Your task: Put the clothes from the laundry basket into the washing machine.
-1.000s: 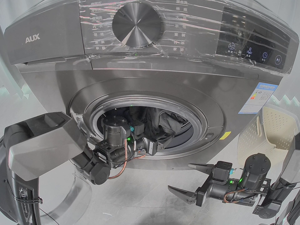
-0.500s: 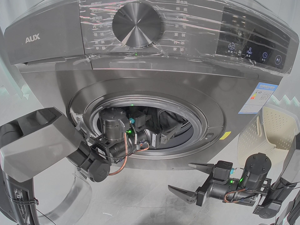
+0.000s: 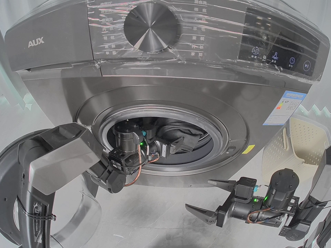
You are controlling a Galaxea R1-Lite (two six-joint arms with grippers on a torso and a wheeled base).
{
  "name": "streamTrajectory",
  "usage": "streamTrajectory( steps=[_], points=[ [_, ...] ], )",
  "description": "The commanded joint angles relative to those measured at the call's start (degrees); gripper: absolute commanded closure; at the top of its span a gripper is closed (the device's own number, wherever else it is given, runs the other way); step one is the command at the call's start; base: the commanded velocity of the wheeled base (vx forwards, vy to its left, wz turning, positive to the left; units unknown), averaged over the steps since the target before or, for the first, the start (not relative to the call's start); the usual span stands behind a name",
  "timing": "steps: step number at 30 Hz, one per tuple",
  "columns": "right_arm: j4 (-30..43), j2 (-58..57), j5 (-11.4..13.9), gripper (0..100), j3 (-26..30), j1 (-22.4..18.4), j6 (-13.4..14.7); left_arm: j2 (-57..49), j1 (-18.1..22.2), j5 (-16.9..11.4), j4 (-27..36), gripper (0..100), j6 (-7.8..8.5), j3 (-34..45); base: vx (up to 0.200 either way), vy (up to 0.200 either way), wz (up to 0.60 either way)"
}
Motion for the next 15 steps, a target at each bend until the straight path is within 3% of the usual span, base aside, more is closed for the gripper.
streamTrajectory(
  steps=[1, 6, 10, 15],
  points=[
    [0.1, 0.3, 0.0, 0, -0.1, 0.1, 0.0, 2.8, 0.8, 0.1, -0.1, 100, 0.06, -1.8, 0.0, 0.0, 0.0],
    [0.1, 0.3, 0.0, 0, -0.1, 0.1, 0.1, 4.6, 0.3, 0.5, 0.4, 100, -0.46, -7.1, 0.0, 0.0, 0.0],
    [0.0, 0.3, 0.0, 0, 0.0, 0.1, 0.1, 8.7, 0.3, 4.2, 0.0, 100, -0.55, -15.3, 0.0, 0.0, 0.0],
    [0.0, 0.3, 0.1, 0, 0.0, 0.1, 0.1, 12.3, 0.6, 6.9, -0.3, 100, -0.73, -24.7, 0.0, 0.0, 0.0]
  ],
)
